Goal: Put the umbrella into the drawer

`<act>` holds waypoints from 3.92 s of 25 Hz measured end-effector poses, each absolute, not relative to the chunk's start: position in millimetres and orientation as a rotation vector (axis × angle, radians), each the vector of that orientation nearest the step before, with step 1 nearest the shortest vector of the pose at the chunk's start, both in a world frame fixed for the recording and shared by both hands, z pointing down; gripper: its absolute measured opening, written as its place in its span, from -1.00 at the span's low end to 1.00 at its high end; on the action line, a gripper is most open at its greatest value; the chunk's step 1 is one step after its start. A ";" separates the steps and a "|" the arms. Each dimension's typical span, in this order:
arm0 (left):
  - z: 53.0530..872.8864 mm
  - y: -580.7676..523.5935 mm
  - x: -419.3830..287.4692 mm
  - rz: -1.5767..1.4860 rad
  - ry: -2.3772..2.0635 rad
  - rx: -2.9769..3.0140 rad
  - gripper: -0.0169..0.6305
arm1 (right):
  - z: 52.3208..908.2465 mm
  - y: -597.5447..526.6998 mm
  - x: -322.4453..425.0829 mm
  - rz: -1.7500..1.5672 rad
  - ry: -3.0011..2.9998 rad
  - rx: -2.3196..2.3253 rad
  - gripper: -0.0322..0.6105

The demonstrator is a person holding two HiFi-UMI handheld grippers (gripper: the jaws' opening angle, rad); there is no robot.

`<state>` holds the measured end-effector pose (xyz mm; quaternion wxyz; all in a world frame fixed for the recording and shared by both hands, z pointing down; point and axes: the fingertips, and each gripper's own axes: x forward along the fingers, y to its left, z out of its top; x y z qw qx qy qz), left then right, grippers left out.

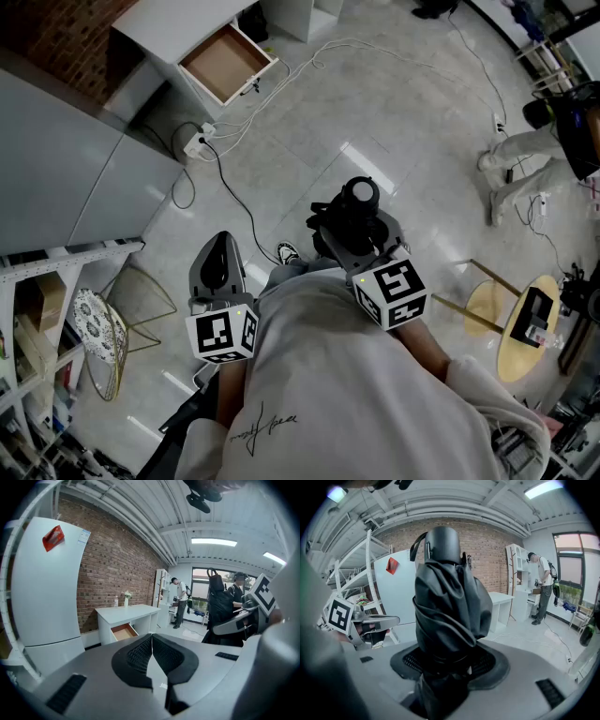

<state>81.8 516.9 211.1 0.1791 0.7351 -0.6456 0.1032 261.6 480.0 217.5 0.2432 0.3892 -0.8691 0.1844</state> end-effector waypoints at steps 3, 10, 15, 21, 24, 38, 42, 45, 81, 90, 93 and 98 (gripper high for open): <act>214.4 515.9 82.0 0.275 -1.800 2.075 -0.89 | 218.9 480.4 257.7 0.501 -2.370 1.060 -0.13; 214.9 515.2 72.6 0.254 -1.792 2.079 -0.89 | 215.7 482.6 249.3 0.531 -2.386 1.037 -0.12; 217.2 516.0 73.4 0.253 -1.767 2.102 -0.89 | 217.1 487.8 248.3 0.551 -2.382 1.043 -0.11; 218.7 510.8 80.7 0.286 -1.714 2.133 -0.89 | 221.7 488.2 247.9 0.589 -2.367 1.029 -0.11; 218.9 505.8 77.5 0.266 -1.731 2.112 -0.89 | 223.7 483.5 247.3 0.602 -2.371 1.020 -0.11; 234.5 433.5 124.5 0.354 -1.623 2.125 -0.89 | 238.8 406.0 278.6 0.667 -2.368 0.970 -0.11; 235.3 394.9 140.1 0.341 -1.618 2.098 -0.89 | 238.7 370.8 292.9 0.689 -2.375 0.959 -0.11; 236.8 367.2 156.2 0.362 -1.610 2.106 -0.89 | 239.7 346.6 304.3 0.695 -2.386 0.944 -0.11; 249.6 202.6 205.5 0.254 -1.779 1.941 -0.89 | 270.6 178.8 325.2 0.616 -2.383 0.499 -0.11; 243.7 133.8 140.3 0.192 -1.874 1.856 -0.89 | 260.5 105.9 272.0 0.579 -2.395 0.445 -0.11; 243.2 110.6 124.7 0.203 -1.859 1.864 -0.89 | 259.5 84.5 255.1 0.584 -2.395 0.439 -0.11; 244.8 86.5 92.1 0.190 -1.857 1.857 -0.89 | 261.2 60.1 221.6 0.581 -2.388 0.414 -0.11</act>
